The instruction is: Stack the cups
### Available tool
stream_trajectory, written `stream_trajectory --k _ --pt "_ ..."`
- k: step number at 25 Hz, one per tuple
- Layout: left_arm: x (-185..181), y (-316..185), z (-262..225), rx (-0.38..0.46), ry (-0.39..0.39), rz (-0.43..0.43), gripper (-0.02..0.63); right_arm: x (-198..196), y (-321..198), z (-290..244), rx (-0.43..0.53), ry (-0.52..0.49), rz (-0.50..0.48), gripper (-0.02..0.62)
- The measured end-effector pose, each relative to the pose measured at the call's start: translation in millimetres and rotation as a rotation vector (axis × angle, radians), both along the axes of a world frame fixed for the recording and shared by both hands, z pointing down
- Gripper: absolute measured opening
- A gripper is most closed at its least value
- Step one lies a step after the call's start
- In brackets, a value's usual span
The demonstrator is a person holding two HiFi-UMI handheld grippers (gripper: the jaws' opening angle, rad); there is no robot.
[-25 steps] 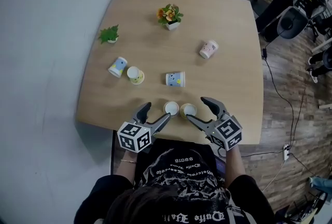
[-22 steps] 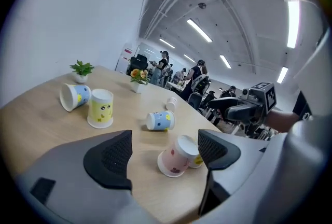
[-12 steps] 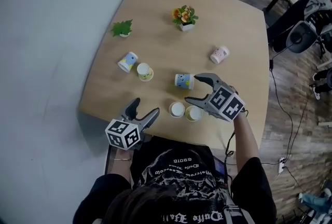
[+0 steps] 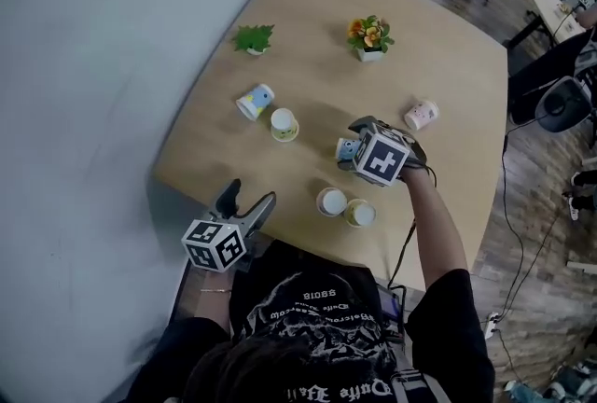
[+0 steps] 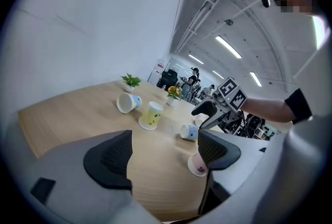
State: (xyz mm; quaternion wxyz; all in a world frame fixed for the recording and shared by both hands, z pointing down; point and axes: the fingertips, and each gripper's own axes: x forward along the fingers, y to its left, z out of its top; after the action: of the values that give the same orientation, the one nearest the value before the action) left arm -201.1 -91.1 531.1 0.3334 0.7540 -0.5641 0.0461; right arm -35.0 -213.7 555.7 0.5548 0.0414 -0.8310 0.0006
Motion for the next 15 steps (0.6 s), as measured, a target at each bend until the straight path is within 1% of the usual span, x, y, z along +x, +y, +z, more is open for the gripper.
stream_trajectory --k 3,7,9,11,15 --pt "-11.8 8.3 0.2 -0.016 -0.019 -0.030 0.407 -4.6 -2.5 16.0 -0.032 0.093 -0.039 0.356" --pt "-25.6 19.1 5.7 -0.042 -0.054 -0.051 0.407 -10.6 -4.0 40.0 -0.078 0.189 -0.073 0.356" --pt "-32.2 23.6 8.0 -0.052 -0.061 -0.066 0.407 -13.6 -4.6 49.3 -0.078 0.223 -0.096 0.354" --pt "-38.8 27.2 9.8 -0.061 -0.064 -0.080 0.407 -13.1 -5.9 57.2 -0.068 0.265 -0.112 0.324" --pt "-50.1 30.5 12.5 -0.069 -0.078 -0.097 0.407 0.2 -4.9 73.6 -0.085 0.399 -0.156 0.324"
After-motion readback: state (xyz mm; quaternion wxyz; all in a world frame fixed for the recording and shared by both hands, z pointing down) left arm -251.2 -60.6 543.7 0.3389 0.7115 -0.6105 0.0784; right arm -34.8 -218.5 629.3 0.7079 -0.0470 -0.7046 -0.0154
